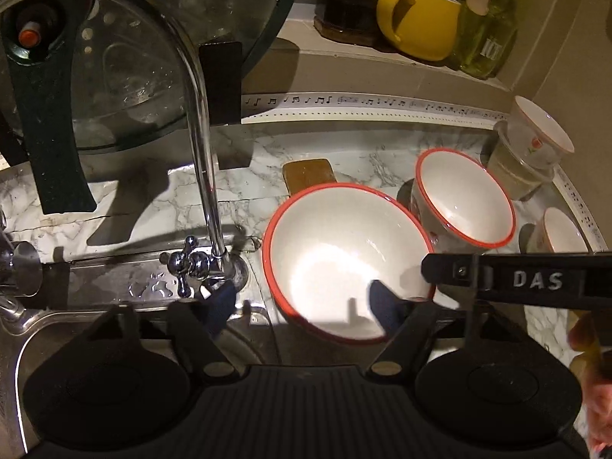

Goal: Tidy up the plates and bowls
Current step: 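Lower both tools onto the red-rimmed bowl's rim and close both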

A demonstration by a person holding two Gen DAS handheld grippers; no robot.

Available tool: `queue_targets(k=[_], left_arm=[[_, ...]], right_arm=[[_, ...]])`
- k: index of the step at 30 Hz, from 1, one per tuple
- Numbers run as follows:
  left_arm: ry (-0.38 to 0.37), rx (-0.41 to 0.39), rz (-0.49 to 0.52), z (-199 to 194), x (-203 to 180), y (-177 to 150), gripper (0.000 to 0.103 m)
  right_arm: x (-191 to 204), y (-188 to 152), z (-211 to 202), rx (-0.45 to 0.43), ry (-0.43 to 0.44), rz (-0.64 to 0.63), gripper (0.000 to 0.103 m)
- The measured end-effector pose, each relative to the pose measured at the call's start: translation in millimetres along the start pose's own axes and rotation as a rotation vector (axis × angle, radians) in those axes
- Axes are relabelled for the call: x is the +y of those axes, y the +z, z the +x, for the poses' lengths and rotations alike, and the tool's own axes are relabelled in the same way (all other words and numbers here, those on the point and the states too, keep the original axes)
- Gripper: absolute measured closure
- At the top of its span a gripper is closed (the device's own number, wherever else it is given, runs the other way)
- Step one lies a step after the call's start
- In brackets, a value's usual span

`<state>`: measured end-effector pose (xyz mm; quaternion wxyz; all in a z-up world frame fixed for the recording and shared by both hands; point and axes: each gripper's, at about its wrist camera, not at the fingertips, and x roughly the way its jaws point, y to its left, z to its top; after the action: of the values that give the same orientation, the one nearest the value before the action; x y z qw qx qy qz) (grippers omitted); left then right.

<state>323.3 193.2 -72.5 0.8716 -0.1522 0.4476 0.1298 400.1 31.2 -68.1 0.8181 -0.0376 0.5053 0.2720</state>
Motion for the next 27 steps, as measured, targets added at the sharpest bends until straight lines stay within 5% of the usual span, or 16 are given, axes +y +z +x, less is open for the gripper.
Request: queue_targets(k=[18,21,27], left_arm=[[0.073,0.075,0.004,38.5,2.6,9.5,0.075],[0.082,0.071,0.025,39.4,0.0,9.1,0.085],[0.077,0.074,0.013,38.1,1.2,8.6,0.09]], right_arm=[[10.3,8.5,35.0,0.032,-0.022,-0.021,0.095],[15.2,7.6,35.1,0.024,-0.037,-0.047,0.095],[22.6,2.3,32.4,-0.006,-0.082,-0.1,0.095]])
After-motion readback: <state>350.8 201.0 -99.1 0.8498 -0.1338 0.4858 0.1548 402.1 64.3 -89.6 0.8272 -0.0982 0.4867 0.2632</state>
